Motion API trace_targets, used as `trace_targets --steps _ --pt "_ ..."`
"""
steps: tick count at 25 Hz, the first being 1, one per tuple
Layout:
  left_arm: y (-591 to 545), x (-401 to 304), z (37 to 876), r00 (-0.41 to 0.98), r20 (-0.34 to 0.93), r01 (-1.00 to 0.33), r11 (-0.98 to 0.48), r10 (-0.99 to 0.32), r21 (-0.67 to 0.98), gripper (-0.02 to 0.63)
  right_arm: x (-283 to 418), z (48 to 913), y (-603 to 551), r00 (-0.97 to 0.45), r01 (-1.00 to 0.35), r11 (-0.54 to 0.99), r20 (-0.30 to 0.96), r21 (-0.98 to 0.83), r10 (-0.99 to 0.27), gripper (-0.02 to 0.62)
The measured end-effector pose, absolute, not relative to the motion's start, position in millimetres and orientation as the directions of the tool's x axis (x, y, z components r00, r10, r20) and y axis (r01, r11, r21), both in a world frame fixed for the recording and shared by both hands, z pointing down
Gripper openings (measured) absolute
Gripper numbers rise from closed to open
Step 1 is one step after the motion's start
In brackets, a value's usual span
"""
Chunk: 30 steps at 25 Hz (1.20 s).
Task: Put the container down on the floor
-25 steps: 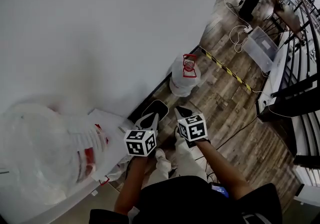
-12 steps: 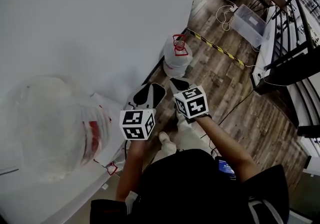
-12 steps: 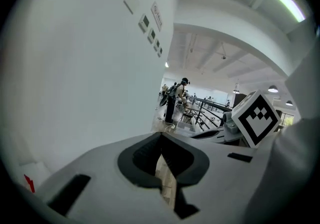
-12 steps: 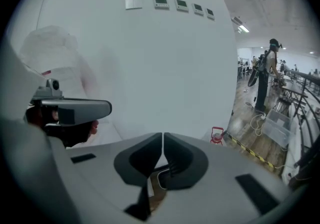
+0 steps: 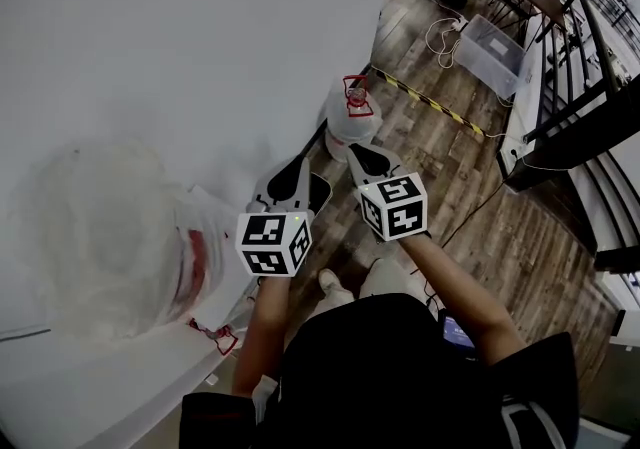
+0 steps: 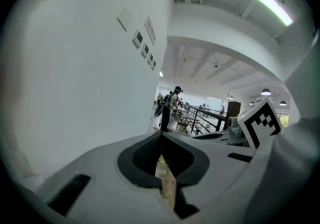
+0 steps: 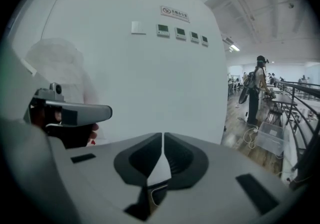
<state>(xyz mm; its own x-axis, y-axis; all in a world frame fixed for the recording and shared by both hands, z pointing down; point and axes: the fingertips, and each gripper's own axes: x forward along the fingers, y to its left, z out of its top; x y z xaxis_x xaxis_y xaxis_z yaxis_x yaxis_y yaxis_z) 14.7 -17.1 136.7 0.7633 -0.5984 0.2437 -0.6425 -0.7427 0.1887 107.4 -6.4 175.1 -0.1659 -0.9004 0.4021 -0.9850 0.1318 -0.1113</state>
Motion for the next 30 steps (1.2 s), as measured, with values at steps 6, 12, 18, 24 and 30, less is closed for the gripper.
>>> trace_targets --steps 6,12,18,24,30 --pt "-7 35 128 0.779 0.225 -0.624 -0.757 -0.585 0.192 0.017 125 158 6 -0.145 -0.986 0.105 0.362 -0.127 -0.921 0.035" --pt "13 60 108 0.781 0.2 -0.624 -0.755 -0.592 0.202 0.017 145 137 30 -0.165 -0.983 0.125 0.35 -0.135 -0.922 0.035" --pt "39 70 101 0.772 0.195 -0.635 -0.747 -0.605 0.197 0.017 156 124 51 -0.177 -0.981 0.137 0.337 -0.139 -0.925 0.031" --pt "66 67 102 0.759 0.195 -0.651 -0.729 -0.622 0.212 0.017 155 120 77 -0.208 -0.974 0.164 0.321 -0.158 -0.924 0.031" --pt "98 67 103 0.745 0.191 -0.667 -0.71 -0.639 0.226 0.017 155 124 107 -0.232 -0.966 0.18 0.316 -0.184 -0.92 0.031"
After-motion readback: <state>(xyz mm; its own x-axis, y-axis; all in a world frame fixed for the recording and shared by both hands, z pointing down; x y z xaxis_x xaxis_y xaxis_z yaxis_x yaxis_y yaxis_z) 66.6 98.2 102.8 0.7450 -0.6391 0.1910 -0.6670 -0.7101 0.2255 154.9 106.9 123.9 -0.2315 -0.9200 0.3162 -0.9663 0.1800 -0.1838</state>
